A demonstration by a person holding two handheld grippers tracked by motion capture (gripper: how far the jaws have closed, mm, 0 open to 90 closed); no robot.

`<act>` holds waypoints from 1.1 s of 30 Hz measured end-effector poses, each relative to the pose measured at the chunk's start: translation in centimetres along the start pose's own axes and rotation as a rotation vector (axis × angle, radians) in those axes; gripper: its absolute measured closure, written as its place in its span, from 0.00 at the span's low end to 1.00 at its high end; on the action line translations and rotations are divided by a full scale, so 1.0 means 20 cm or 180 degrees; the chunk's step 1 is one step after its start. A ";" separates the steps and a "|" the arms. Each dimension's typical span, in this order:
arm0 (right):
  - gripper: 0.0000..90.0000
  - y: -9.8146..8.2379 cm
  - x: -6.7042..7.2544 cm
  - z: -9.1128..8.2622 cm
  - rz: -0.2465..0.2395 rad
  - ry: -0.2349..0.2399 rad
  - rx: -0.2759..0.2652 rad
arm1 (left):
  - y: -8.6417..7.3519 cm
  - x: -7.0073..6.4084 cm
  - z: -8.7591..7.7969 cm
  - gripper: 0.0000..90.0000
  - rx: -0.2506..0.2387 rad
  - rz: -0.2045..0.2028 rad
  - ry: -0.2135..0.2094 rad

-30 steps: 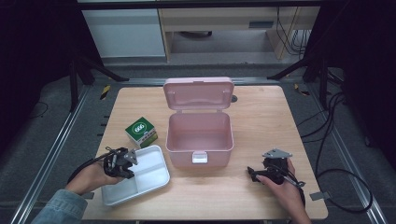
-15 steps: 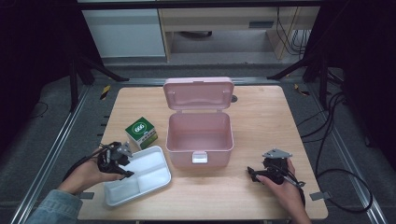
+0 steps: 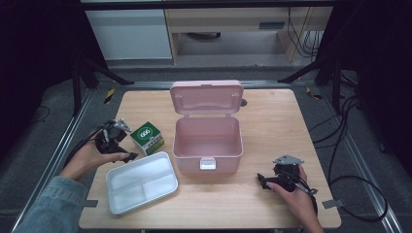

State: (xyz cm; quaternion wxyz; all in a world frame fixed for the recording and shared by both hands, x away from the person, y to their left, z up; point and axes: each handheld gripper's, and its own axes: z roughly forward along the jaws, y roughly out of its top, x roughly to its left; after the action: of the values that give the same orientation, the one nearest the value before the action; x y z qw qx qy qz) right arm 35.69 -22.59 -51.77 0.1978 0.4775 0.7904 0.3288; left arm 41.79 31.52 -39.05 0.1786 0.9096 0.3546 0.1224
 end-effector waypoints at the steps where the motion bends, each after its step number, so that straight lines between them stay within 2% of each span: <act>1: 0.01 0.00 0.00 0.00 -0.0001 0.0000 0.0000 | 0.02 0.01 0.02 0.09 0.0014 -0.0020 0.0009; 4: 0.01 0.00 0.00 0.00 -0.0001 0.0000 0.0000 | 0.05 0.04 0.05 0.07 -0.0002 -0.0080 0.0046; 9: 0.01 0.00 0.00 0.00 0.0000 0.0000 0.0000 | 0.10 0.07 0.11 0.06 -0.0080 -0.0179 0.0028; 21: 0.01 0.00 0.00 0.00 0.0001 0.0003 0.0000 | 0.18 0.12 0.23 0.06 0.0026 -0.0201 0.0033; 29: 0.01 0.00 0.00 0.00 0.0002 0.0004 0.0000 | 0.18 0.14 0.28 0.06 0.0061 -0.0228 0.0027; 33: 0.01 0.00 0.00 0.00 0.0001 0.0004 0.0000 | 0.16 0.15 0.31 0.07 0.0028 -0.0307 0.0032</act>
State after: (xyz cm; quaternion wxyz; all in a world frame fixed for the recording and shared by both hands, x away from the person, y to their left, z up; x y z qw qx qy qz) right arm 35.69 -22.60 -51.77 0.1972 0.4775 0.7904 0.3291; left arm 48.07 29.88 -43.09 0.1785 0.8916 0.3995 0.1167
